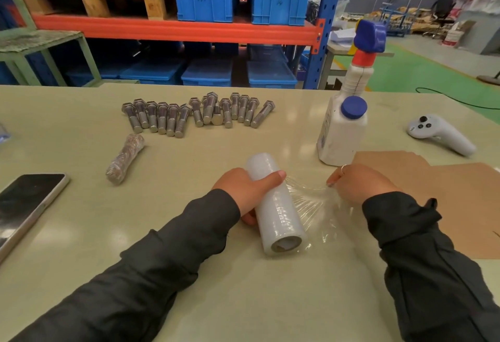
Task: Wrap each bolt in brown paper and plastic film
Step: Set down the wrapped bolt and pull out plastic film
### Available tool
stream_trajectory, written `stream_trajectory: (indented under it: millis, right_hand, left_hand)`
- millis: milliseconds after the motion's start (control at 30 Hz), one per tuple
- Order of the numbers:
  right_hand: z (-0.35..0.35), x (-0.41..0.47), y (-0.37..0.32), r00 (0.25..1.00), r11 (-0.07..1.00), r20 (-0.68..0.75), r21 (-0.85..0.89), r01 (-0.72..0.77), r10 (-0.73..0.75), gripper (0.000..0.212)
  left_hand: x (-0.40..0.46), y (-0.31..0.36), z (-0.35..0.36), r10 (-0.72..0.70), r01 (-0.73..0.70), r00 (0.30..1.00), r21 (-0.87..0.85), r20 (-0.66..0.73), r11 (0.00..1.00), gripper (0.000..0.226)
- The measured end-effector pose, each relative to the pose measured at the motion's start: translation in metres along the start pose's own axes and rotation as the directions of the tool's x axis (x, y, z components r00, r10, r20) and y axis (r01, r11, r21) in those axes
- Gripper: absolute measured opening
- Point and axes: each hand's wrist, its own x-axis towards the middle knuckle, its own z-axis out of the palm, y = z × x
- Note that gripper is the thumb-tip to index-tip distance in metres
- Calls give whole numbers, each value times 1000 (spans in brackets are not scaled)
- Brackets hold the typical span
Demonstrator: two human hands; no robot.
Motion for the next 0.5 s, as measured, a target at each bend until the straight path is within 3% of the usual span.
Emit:
stream_trajectory:
  millis: [133,200,267,333,400,433,500]
  right_hand:
    - [-7,-1,9,1000,986,-5,164,30,-29,40]
    - [-11,3,19,992,942,-123,334,21,22,37]
    - [-13,-1,22,944,855,-329,499,144,34,35]
    - [-9,-14,9,859,736,-503,545,401,-95,36]
    - [2,-29,-8,777,602,-540,517,609,-323,31]
    - [12,-32,-14,747,552,-506,508,662,-431,29]
    - [34,-33,-17,764,544,-330,551,633,-555,37]
  left_hand:
    - [0,2,0,-8,8,1000,11,13,1000,56]
    - [-1,2,0,-2,2,1000,2,17,1000,53]
    - [-1,1,1,0,0,1000,-6,18,1000,51]
    - [0,1,1,2,-2,1000,-3,12,1000,51]
    - [1,1,2,7,-7,1000,-3,3,1000,51]
    - [0,1,2,13,-13,1000,-5,-3,1000,51]
    - [0,0,3,23,-23,1000,-6,-13,1000,51]
